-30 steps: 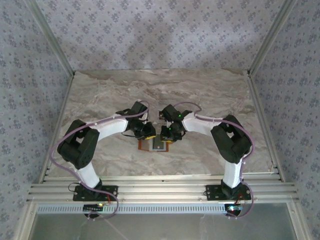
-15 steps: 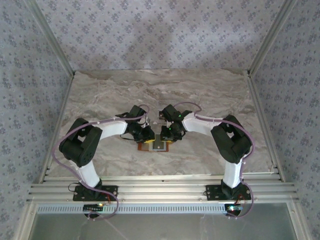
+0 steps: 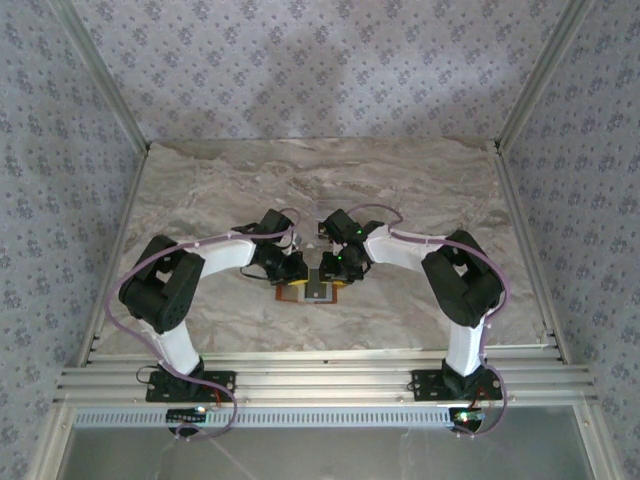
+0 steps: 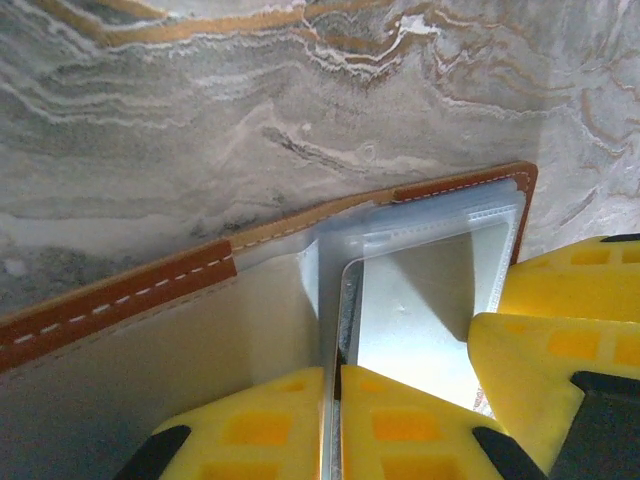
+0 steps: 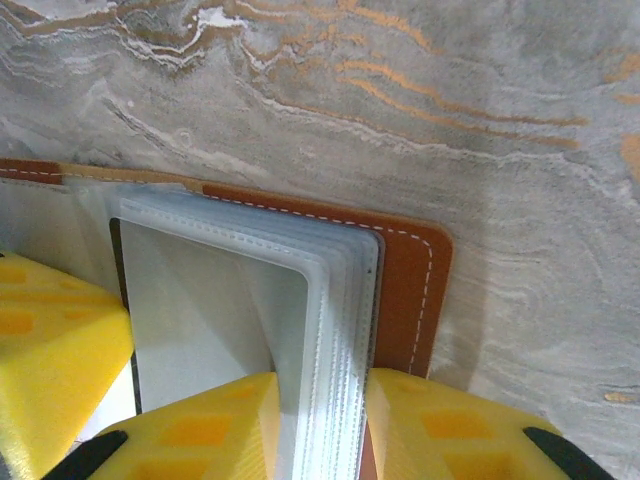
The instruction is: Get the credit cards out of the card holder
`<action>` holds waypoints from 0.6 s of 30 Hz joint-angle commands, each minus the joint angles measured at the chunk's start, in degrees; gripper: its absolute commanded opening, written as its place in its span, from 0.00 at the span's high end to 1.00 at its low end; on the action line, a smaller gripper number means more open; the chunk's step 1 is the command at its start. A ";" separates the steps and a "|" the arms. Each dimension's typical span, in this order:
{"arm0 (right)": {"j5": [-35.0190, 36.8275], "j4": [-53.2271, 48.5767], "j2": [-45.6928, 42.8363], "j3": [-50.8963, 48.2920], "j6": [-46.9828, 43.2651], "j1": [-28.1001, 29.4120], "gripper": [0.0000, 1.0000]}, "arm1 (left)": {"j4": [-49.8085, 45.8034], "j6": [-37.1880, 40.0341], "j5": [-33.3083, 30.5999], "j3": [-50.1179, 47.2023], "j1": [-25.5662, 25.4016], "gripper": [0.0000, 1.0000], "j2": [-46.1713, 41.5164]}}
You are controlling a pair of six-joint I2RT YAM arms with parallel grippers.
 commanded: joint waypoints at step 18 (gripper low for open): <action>2.08 -3.18 -0.23 -1.98 -0.31 -0.34 0.70 | -2.94 -1.03 -0.81 1.05 -0.21 0.82 -4.74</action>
